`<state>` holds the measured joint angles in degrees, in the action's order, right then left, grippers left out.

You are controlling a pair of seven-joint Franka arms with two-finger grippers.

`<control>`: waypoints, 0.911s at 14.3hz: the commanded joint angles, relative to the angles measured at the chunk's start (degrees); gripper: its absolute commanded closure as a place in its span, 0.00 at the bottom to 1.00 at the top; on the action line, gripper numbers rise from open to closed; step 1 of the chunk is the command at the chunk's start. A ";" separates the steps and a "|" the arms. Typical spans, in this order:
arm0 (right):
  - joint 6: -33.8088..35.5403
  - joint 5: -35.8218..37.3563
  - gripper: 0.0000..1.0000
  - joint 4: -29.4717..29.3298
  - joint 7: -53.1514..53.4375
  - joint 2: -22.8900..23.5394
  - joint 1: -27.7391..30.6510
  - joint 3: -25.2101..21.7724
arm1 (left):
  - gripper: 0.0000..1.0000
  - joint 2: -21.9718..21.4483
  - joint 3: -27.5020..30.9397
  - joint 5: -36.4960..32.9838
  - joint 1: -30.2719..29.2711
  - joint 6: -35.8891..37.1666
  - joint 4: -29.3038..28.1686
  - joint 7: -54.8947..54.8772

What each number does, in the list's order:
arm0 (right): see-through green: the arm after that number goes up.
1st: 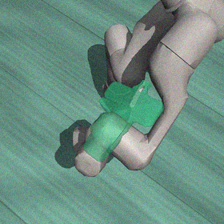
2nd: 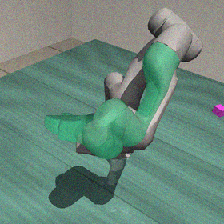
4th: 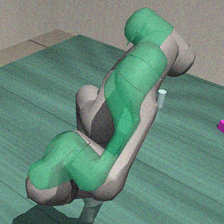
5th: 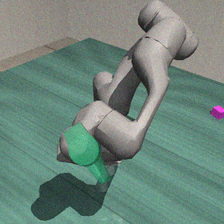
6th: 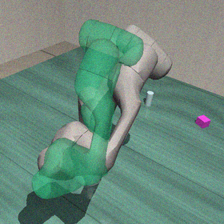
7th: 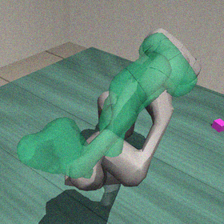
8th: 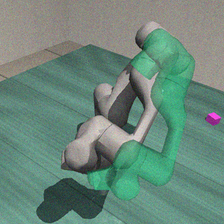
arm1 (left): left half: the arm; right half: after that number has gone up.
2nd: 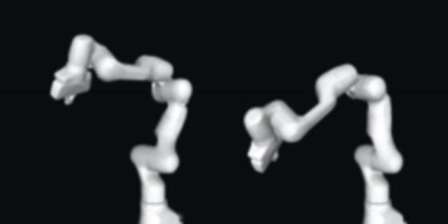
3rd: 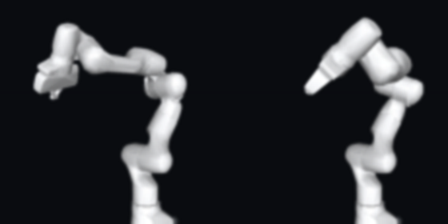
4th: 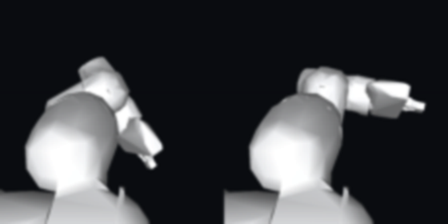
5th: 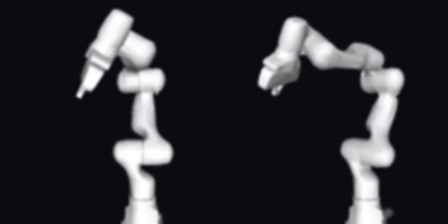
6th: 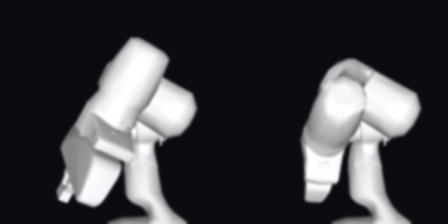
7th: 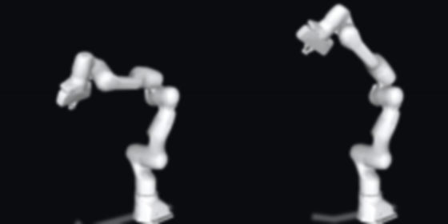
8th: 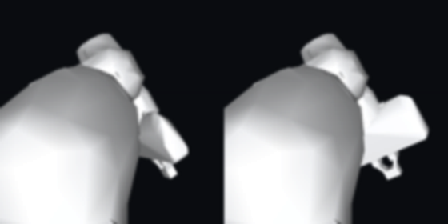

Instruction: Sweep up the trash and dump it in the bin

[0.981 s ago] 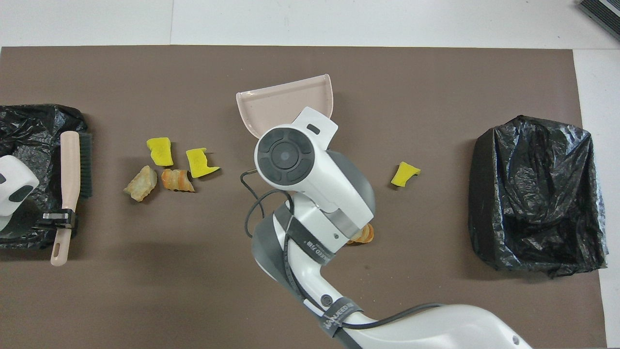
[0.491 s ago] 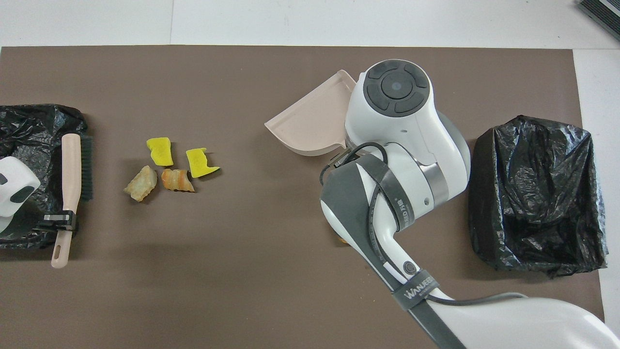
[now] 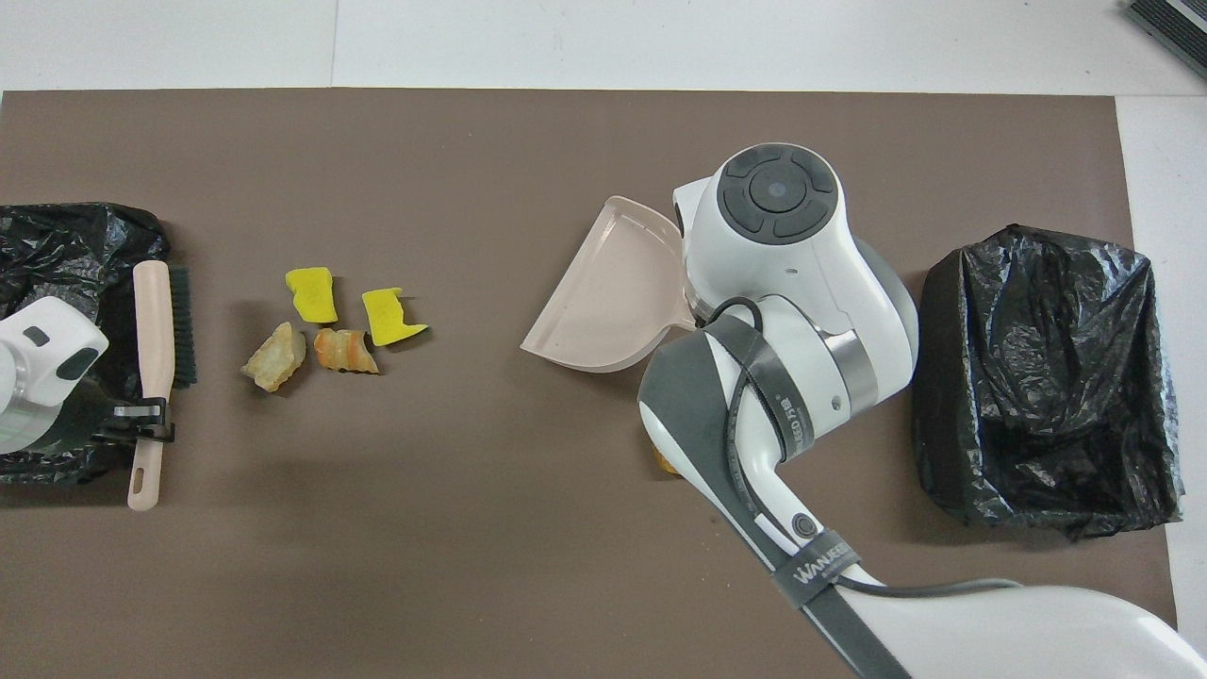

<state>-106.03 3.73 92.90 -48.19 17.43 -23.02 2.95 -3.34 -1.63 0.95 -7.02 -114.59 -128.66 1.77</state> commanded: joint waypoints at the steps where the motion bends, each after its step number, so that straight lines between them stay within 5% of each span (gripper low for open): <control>1: -5.48 -0.74 1.00 6.14 -6.28 -2.92 0.87 0.13 | 1.00 -0.88 -0.04 -0.33 1.04 -2.46 -2.90 2.96; 8: -15.85 -0.65 1.00 12.48 -9.97 -2.40 0.78 0.13 | 1.00 2.72 -0.21 1.24 10.78 -8.54 -2.57 9.48; 13: -16.05 1.02 1.00 12.48 -16.32 -2.22 0.70 0.04 | 1.00 2.72 -0.21 6.61 18.78 -10.03 -2.56 13.34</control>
<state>-121.06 3.92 103.64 -61.84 16.64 -22.84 2.57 -0.83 -2.55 6.16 8.42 -123.20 -131.02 12.94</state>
